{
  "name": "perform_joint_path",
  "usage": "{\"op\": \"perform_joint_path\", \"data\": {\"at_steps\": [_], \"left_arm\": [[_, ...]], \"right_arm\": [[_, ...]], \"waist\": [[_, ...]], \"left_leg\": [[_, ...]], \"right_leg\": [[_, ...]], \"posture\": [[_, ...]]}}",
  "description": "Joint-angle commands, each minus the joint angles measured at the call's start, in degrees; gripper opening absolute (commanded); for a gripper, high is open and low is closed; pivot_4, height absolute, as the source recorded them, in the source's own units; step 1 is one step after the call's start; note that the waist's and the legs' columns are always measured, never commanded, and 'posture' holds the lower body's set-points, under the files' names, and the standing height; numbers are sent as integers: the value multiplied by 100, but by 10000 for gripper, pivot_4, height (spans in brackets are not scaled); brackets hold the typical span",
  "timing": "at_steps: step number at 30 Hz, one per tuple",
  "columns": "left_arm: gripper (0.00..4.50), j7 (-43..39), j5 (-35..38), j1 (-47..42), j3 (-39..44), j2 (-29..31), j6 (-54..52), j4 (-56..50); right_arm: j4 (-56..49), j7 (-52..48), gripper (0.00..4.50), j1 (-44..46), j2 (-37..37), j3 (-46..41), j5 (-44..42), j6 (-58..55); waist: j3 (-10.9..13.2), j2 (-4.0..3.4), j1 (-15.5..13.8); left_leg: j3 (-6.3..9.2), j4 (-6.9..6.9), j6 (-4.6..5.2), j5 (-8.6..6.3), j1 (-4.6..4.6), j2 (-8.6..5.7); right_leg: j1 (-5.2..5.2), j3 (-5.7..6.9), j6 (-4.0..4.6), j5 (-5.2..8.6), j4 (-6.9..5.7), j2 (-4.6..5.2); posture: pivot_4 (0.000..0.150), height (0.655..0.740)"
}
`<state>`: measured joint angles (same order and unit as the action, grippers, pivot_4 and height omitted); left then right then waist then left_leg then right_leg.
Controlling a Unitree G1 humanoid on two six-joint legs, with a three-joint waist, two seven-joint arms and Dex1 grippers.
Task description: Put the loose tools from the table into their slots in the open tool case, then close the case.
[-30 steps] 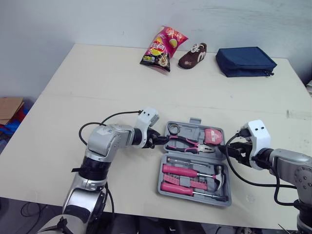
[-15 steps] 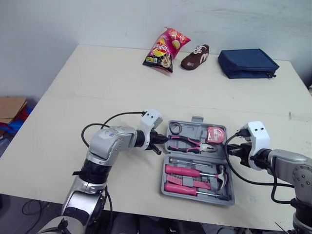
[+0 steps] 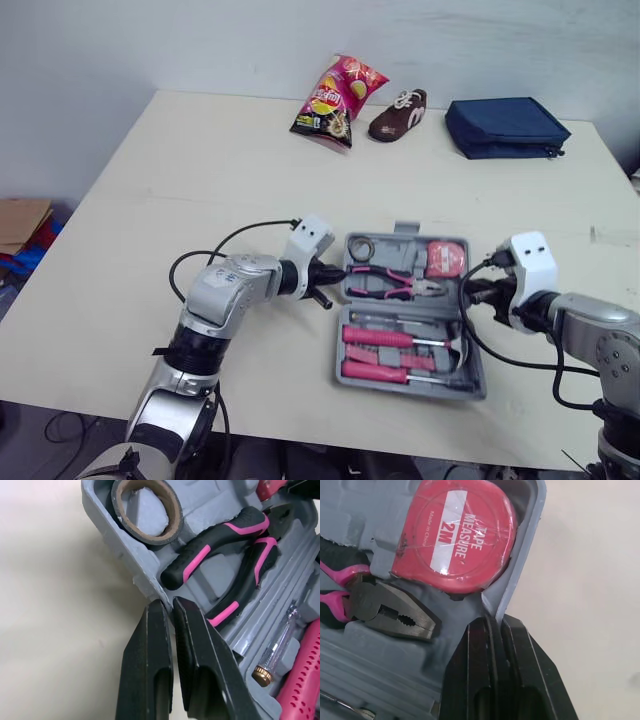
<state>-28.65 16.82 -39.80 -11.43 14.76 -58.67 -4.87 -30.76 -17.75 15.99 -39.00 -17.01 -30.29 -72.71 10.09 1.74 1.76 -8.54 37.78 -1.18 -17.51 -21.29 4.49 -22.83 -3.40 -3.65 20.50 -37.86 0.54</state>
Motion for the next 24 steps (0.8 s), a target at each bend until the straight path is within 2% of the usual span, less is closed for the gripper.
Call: {"op": "perform_joint_path", "data": {"at_steps": [1, 6, 10, 13, 18, 20, 24], "left_arm": [[306, -282, -187, -308, -46, 9, 1235, 63], [306, -492, -704, -124, -227, 190, 2883, 370], [306, -436, -1195, 390, -374, 273, 4248, 328], [306, -244, -1368, 671, -245, 230, 4703, 387], [306, -189, -1983, 1295, -345, 603, 6296, 399], [306, 95, -2426, 1489, -362, 765, 7059, 554], [306, 392, -2694, 1692, -268, 768, 7372, 745]], "right_arm": [[-323, -192, 0, -8, -269, 460, 464, 1150], [-135, -178, 0, -363, -156, 691, 1061, 2438], [206, 78, 0, -1026, -22, 1068, 2193, 4379], [469, 150, 0, -1521, 207, 1090, 2545, 5399], [1099, 253, 0, -2370, 64, 997, 3460, 7404], [1343, 315, 0, -2560, -5, 939, 3724, 8027], [1710, 365, 0, -2802, -1, 1009, 4076, 8739]], "waist": [[1, -2, 3], [2, -3, -9], [2, -3, -10], [2, -3, -5], [2, -3, 25], [2, -3, 46], [2, -3, 62]], "left_leg": [[-3, -7, -1, 0, 2, 0], [-21, -42, -9, 5, -7, 2], [-48, -58, -11, 5, -23, 4], [-60, -55, -11, 5, -24, 7], [-85, -48, -8, 7, 10, 9], [-96, -48, -6, 12, 19, 9], [-112, -47, 2, 20, 34, 9]], "right_leg": [[-1, 0, 0, 0, 4, 0], [-31, -4, 2, 2, 17, -2], [-69, -18, 4, 5, 13, -1], [-75, -24, 4, 5, 10, -3], [-60, -51, 5, 4, -9, -8], [-58, -62, 7, -1, -12, -9], [-50, -80, 0, -15, -12, -10]], "posture": [[1500, 7400], [1500, 7400], [1500, 7400], [1500, 7400], [1500, 7400], [1500, 7400], [1500, 7400]]}}
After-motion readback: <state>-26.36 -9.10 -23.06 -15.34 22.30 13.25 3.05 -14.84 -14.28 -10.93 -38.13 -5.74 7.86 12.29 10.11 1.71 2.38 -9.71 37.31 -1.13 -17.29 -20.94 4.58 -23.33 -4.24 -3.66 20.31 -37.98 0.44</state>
